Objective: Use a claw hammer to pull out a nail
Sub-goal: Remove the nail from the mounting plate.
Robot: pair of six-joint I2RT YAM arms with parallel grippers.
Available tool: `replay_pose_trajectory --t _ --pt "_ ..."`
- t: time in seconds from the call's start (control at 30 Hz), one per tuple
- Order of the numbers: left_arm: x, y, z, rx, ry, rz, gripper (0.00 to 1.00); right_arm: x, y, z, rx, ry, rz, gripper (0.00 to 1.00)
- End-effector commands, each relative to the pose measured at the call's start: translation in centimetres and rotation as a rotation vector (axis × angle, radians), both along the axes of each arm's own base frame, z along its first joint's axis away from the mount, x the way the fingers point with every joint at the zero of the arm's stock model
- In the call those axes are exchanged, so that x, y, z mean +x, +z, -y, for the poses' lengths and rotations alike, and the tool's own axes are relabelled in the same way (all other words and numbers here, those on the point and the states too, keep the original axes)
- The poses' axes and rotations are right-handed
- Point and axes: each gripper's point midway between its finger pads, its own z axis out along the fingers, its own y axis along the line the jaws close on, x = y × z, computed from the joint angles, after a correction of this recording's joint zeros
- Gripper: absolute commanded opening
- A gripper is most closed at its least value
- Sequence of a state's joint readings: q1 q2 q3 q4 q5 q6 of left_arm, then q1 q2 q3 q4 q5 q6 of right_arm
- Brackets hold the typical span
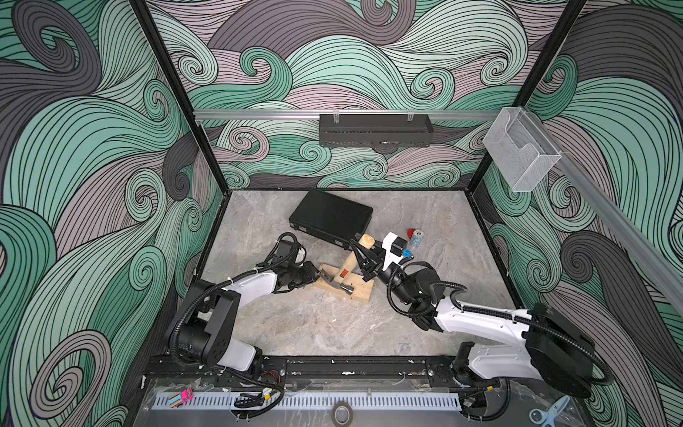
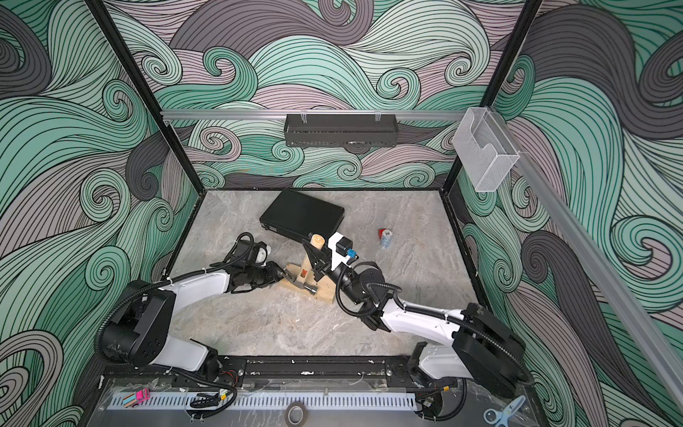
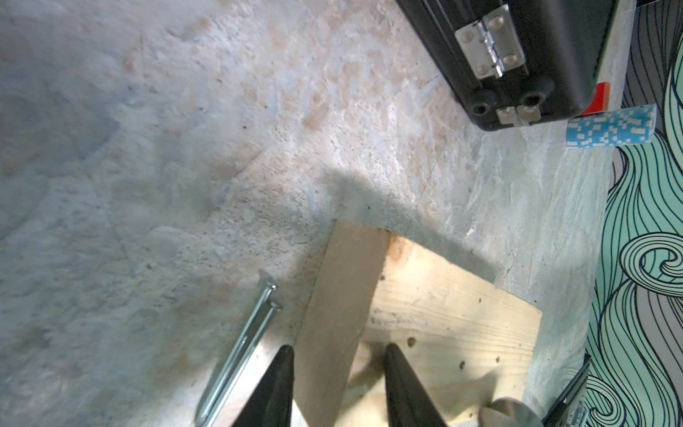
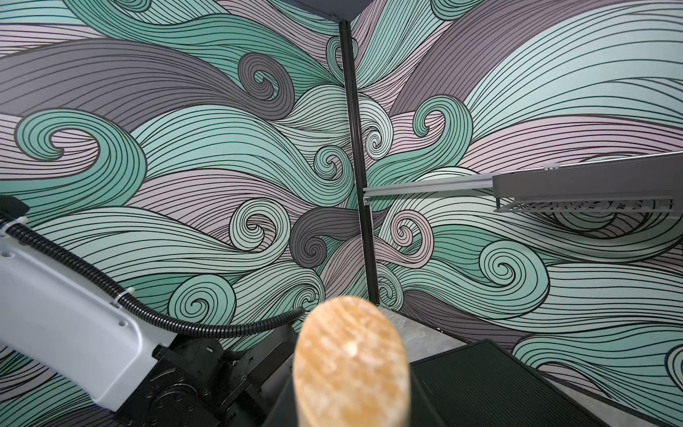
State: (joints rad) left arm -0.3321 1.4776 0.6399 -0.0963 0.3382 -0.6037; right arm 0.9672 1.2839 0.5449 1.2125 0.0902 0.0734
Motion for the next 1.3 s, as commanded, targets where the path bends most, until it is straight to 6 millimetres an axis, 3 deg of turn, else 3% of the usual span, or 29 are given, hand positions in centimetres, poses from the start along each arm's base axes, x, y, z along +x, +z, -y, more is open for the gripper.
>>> replay_pose_trajectory --t 0.0,0.37,0.63,1.0,1.27 --pt "-5.2 -5.8 -4.1 0.212 0.051 -0.241 0.38 -0.1 -1.5 -0.1 -0.002 0.017 -0.069 0.00" --pt "-4.3 -4.4 -3.5 0.193 0.031 -0.193 0.38 -0.5 -0.3 -0.2 0.008 0.039 -0.050 0.00" --pt "-3.4 -1.9 -3.2 0.169 0.014 -0.103 0.38 -1.8 2.6 0.0 0.011 0.088 0.002 0.00" --pt "-2.5 4.0 -0.6 0.093 -0.093 0.165 0.38 -4.8 8.9 2.4 0.045 0.131 0.112 0.00" --pt "-3.0 10.0 3.2 0.013 -0.244 0.481 0.37 -5.2 11.2 4.2 -0.045 0.080 0.101 0.00"
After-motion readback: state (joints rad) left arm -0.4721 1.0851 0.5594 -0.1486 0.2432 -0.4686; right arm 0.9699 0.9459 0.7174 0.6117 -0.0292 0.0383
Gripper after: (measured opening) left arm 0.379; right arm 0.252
